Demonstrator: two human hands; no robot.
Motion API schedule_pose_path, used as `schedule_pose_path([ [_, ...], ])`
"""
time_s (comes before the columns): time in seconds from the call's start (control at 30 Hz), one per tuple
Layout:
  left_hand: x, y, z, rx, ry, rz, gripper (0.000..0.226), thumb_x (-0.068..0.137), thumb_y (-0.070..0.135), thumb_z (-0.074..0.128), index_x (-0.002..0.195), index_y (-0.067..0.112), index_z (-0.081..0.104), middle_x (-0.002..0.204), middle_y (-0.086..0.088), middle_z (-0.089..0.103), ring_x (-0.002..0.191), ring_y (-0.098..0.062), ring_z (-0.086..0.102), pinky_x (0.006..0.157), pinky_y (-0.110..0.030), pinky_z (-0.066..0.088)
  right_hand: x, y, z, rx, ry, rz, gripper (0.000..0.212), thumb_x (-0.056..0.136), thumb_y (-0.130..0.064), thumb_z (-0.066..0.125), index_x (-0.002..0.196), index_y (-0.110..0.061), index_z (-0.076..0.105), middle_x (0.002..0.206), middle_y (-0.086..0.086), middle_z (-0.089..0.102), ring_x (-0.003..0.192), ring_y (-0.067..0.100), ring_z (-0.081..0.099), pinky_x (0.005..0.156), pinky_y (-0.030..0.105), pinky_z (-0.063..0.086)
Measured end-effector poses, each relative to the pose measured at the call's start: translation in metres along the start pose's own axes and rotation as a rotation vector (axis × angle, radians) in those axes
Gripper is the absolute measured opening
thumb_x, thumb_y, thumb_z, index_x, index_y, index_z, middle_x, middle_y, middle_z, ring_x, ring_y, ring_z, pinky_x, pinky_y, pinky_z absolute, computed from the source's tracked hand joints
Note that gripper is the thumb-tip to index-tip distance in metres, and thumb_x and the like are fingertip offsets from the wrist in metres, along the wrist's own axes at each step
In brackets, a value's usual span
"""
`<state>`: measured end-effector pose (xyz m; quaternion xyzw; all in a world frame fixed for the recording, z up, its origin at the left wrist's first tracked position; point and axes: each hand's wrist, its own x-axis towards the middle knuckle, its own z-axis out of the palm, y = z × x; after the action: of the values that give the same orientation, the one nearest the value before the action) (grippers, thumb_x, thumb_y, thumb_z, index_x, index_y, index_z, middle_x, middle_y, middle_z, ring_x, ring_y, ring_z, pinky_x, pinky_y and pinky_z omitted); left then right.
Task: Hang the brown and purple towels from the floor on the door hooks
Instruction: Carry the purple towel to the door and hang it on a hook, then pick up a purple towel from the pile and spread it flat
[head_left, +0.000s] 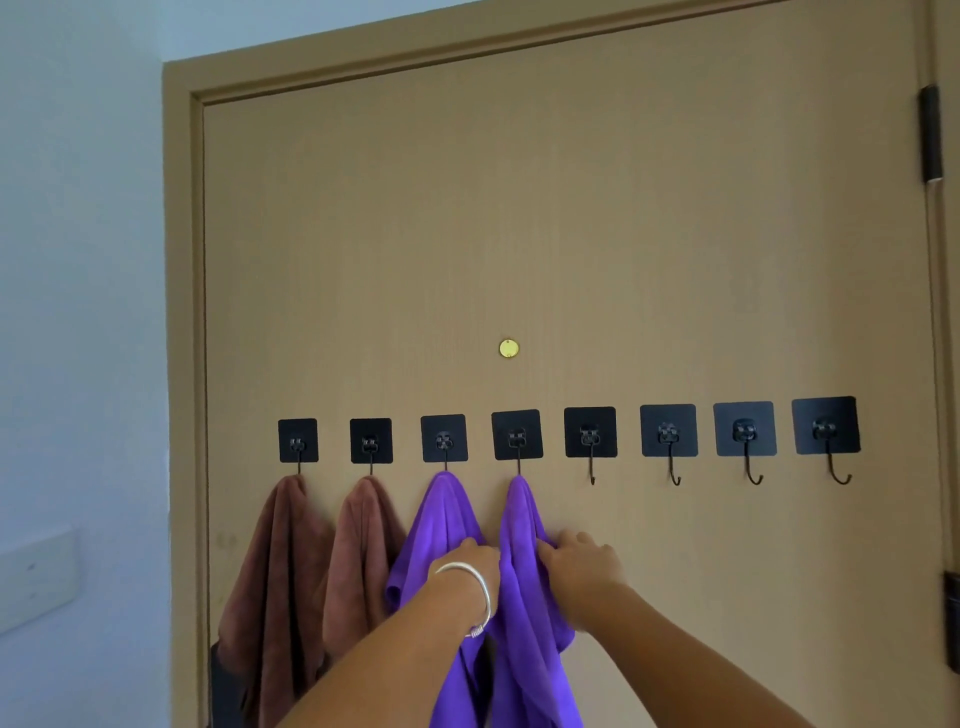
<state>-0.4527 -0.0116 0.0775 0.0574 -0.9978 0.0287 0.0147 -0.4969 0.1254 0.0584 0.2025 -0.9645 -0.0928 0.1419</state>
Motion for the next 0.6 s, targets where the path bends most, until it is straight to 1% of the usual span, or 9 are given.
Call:
schedule_pose_path([
  [0.07, -0.006, -0.001, 0.004, 0.129, -0.034, -0.010, 0.061, 0.079, -0.001, 0.065, 0.136, 0.009, 0.047, 0.140, -0.010, 0.040, 0.129, -0.028, 0.045, 0.094, -0.044, 0.045, -0.006, 0.003, 0.001, -0.041, -0.012, -0.012, 0.061, 0.088, -0.022, 0.064, 0.142, -0.023, 0.036, 0.139, 0.010, 0.035, 0.125, 0.028, 0.038, 0.097, 0.040, 0.042],
  [0.13, -0.011, -0.004, 0.004, 0.207, 0.003, -0.006, 0.055, 0.074, -0.003, 0.066, 0.127, 0.007, 0.055, 0.133, -0.010, 0.050, 0.119, -0.031, 0.054, 0.082, -0.040, 0.045, -0.012, 0.010, 0.005, -0.021, 0.015, -0.027, 0.055, 0.088, -0.020, 0.063, 0.138, -0.022, 0.041, 0.136, 0.009, 0.036, 0.122, 0.028, 0.040, 0.095, 0.039, 0.044],
  [0.17, -0.014, -0.005, 0.001, 0.237, 0.044, -0.007, 0.049, 0.075, -0.003, 0.065, 0.122, 0.008, 0.058, 0.128, -0.010, 0.056, 0.114, -0.032, 0.058, 0.078, -0.038, 0.043, -0.015, 0.015, 0.005, 0.005, 0.045, -0.032, 0.051, 0.088, -0.019, 0.062, 0.135, -0.022, 0.043, 0.133, 0.009, 0.039, 0.118, 0.027, 0.042, 0.093, 0.038, 0.045],
  [0.23, -0.017, -0.007, -0.012, 0.270, 0.162, -0.023, 0.034, 0.083, 0.002, 0.056, 0.115, 0.011, 0.061, 0.118, -0.008, 0.064, 0.108, -0.030, 0.062, 0.075, -0.035, 0.042, -0.018, 0.027, -0.001, 0.051, 0.131, -0.032, 0.041, 0.090, -0.015, 0.057, 0.130, -0.021, 0.049, 0.124, 0.006, 0.048, 0.111, 0.025, 0.048, 0.089, 0.036, 0.046],
  [0.27, -0.018, -0.007, -0.021, 0.263, 0.236, -0.030, 0.029, 0.087, 0.005, 0.050, 0.113, 0.013, 0.061, 0.115, -0.007, 0.065, 0.105, -0.028, 0.063, 0.074, -0.034, 0.044, -0.018, 0.034, -0.007, 0.080, 0.184, -0.022, 0.037, 0.091, -0.016, 0.054, 0.128, -0.022, 0.053, 0.121, 0.004, 0.052, 0.108, 0.024, 0.052, 0.088, 0.035, 0.046],
  [0.33, -0.017, -0.006, -0.037, 0.216, 0.395, -0.015, 0.027, 0.091, 0.008, 0.043, 0.110, 0.015, 0.060, 0.112, -0.005, 0.063, 0.099, -0.026, 0.063, 0.072, -0.033, 0.044, -0.018, 0.050, -0.017, 0.133, 0.291, 0.005, 0.032, 0.094, -0.018, 0.048, 0.124, -0.023, 0.058, 0.117, 0.001, 0.059, 0.100, 0.022, 0.057, 0.084, 0.032, 0.046],
  [0.43, -0.014, 0.005, -0.056, 0.114, 0.625, 0.098, 0.028, 0.091, 0.010, 0.040, 0.115, 0.020, 0.053, 0.110, -0.003, 0.055, 0.096, -0.025, 0.059, 0.069, -0.033, 0.039, -0.020, 0.077, -0.030, 0.115, 0.427, 0.040, 0.032, 0.094, -0.018, 0.042, 0.119, -0.024, 0.061, 0.111, 0.001, 0.062, 0.094, 0.022, 0.060, 0.078, 0.031, 0.047],
  [0.53, -0.007, 0.027, -0.064, 0.066, 0.720, 0.224, 0.033, 0.094, 0.018, 0.040, 0.127, 0.023, 0.044, 0.115, 0.000, 0.052, 0.099, -0.022, 0.054, 0.072, -0.035, 0.043, -0.026, 0.105, -0.034, 0.091, 0.492, 0.063, 0.035, 0.092, -0.016, 0.043, 0.122, -0.025, 0.059, 0.113, 0.000, 0.062, 0.097, 0.022, 0.058, 0.081, 0.032, 0.046],
  [0.6, -0.001, 0.047, -0.064, 0.070, 0.746, 0.301, 0.042, 0.096, 0.025, 0.040, 0.138, 0.024, 0.036, 0.122, 0.000, 0.050, 0.103, -0.022, 0.053, 0.074, -0.035, 0.040, -0.033, 0.125, -0.033, 0.064, 0.511, 0.086, 0.036, 0.091, -0.014, 0.043, 0.122, -0.025, 0.057, 0.116, -0.001, 0.059, 0.102, 0.022, 0.055, 0.084, 0.034, 0.044],
])
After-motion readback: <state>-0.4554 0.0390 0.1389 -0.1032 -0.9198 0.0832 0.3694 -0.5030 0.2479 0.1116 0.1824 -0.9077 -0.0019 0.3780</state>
